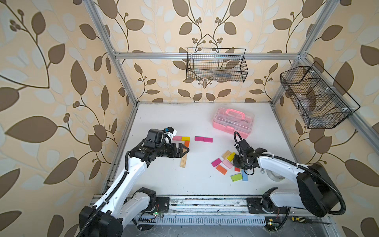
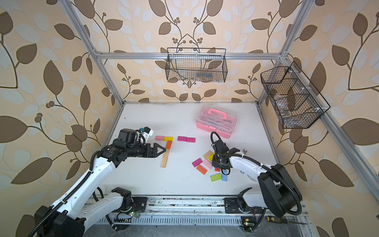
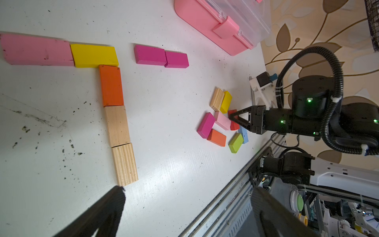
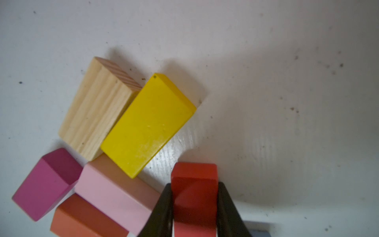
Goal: Assemble the number 7 with building blocks
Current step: Pick up the building block from the center of the board, then assemble the building block at the center of the board.
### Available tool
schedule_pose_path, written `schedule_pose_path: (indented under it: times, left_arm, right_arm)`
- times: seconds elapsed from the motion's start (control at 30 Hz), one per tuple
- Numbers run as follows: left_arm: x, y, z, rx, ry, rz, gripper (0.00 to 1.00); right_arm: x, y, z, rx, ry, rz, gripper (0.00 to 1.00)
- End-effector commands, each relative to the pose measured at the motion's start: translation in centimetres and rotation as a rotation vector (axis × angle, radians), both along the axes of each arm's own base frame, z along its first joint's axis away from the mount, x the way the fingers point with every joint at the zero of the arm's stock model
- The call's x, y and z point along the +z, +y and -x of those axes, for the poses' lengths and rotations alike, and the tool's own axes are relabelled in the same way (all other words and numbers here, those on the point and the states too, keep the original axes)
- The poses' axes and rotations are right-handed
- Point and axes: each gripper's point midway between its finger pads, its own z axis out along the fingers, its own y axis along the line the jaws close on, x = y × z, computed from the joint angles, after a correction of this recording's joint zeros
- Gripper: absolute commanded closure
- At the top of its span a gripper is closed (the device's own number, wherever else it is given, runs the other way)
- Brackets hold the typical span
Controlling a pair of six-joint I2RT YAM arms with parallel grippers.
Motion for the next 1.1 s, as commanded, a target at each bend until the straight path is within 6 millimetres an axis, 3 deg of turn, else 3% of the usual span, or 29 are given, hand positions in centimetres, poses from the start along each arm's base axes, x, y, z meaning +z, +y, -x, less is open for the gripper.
schedule_pose_path:
  times: [0.0,0.1,0.2,0.33,0.43,0.6,0.7,0.83,1.07]
  left_arm:
    - [0.9,-0.6,0.5,-0.044,-0.038,0.019,0.01]
    - [0.9,-0.6,0.5,-0.045,-0.036,0.018,0.01]
    - [0.8,-0.6,0.4,-0.044,-0.035,0.017,0.01]
    - [0.8,-0.6,0.4,-0.045,-0.032,0.017,0.01]
    - [0.8,-0.6,0.4,-0.045,-0.032,0.018,0.01]
    - [0.8,-0.5,0.4,-0.040,-0.035,0.012,0.01]
    - [0.8,-0.4,0.4,-0.038,-0.041,0.009,0.01]
    - [0.9,-0.5,0.4,-0.041,-0.041,0.010,0.01]
    - [0.7,-0.6,0.4,-0.045,-0.033,0.013,0.01]
  right_arm:
    - [-2.4,-1.3,3.6,0.006,0.155,0.020,0.88]
    - [-1.0,-2.3,3.3,-0.009,0.128,0.037,0.89]
    - [2.4,-2.4,2.0,-0.011,0.049,0.058,0.90]
    - [7.8,1.4,-1.1,0.043,-0.101,-0.041,0.89]
    - [9.5,5.1,-3.3,0.089,-0.121,-0.116,0.89]
    - [9.2,11.2,-6.9,0.141,-0.112,-0.209,0.89]
    - [7.9,13.3,-8.2,0.151,-0.087,-0.221,0.89]
    - [5.5,15.1,-8.8,0.141,-0.038,-0.258,0.89]
    - [3.1,15.6,-9.6,0.124,-0.010,-0.240,0.89]
